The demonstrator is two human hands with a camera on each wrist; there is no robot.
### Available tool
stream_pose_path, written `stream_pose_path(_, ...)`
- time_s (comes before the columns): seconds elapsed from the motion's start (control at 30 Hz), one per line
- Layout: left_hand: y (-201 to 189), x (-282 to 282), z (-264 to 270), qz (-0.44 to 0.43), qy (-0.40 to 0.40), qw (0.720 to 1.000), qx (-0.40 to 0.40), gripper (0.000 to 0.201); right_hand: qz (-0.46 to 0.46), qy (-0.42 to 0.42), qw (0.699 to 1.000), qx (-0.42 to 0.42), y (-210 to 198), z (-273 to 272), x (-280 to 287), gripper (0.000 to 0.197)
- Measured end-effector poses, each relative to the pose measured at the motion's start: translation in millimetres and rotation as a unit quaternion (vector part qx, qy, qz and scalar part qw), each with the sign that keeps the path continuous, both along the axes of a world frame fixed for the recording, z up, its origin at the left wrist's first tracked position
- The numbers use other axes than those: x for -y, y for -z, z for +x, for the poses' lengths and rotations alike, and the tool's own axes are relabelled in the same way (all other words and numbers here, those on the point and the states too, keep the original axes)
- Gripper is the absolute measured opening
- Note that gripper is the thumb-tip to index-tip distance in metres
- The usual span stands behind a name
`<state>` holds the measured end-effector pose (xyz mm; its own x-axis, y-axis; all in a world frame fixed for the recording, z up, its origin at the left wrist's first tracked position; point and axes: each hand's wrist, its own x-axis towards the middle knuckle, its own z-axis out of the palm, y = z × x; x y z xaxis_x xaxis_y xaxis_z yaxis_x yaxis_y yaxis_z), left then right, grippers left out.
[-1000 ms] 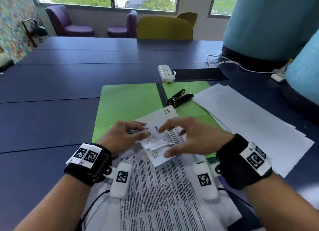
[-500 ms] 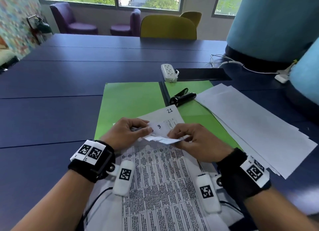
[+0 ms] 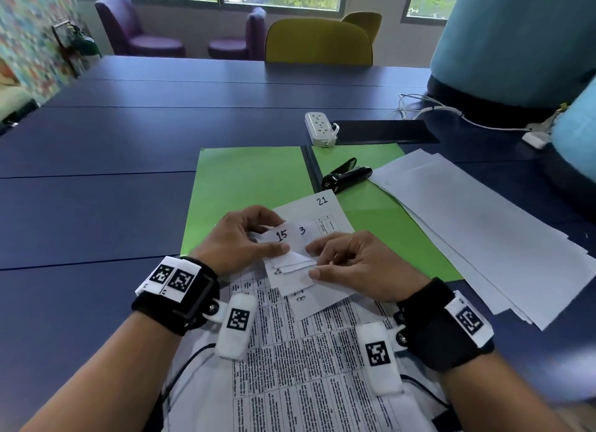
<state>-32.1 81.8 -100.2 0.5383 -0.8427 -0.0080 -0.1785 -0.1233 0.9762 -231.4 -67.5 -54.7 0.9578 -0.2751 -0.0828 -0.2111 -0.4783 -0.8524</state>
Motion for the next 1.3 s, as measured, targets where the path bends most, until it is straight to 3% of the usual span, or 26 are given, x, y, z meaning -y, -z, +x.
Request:
stream_pose_path(0.07, -2, -1, -2, 0.005, 0.007, 1.000, 0.003, 0.039, 0.004, 0.008, 1.000, 0.002, 2, 0, 1, 0.016)
stream_pose_path(0.27, -2, -2, -2, 0.033, 0.003, 0.999, 0.032, 0.037, 0.029, 0.037, 0.999, 0.004, 2, 0, 0, 0.011)
stream_pose_path(0.43, -8, -2, -6, 0.017, 0.004, 1.000, 0.006, 0.039, -0.008, 0.052, 0.999, -0.009, 2, 3, 1, 0.053)
stream_pose_path(0.5, -9, -2, -6, 0.015, 0.005, 1.000, -0.002, 0.042, -0.030, 0.032, 0.998, -0.038, 2, 5, 0, 0.059)
stream_pose_path(0.63, -10, -3, -7, 0.017, 0.005, 1.000, -0.013, 0.049, -0.058, 0.007, 0.995, -0.081, 2, 9, -1, 0.062)
stream_pose_path(0.87, -11, -3, -9, 0.014, -0.001, 0.999, -0.030, 0.043, -0.076, 0.005, 0.994, -0.083, 5, 11, -3, 0.068)
stream_pose_path(1.13, -10, -2, -9, 0.022, -0.015, 1.000, -0.012, 0.033, -0.078, 0.000, 0.995, -0.059, 3, 8, -6, 0.046)
stream_pose_path(1.3, -12, -3, -11, 0.013, -0.007, 0.999, -0.040, 0.041, -0.059, 0.019, 0.997, -0.050, 4, 8, -6, 0.064)
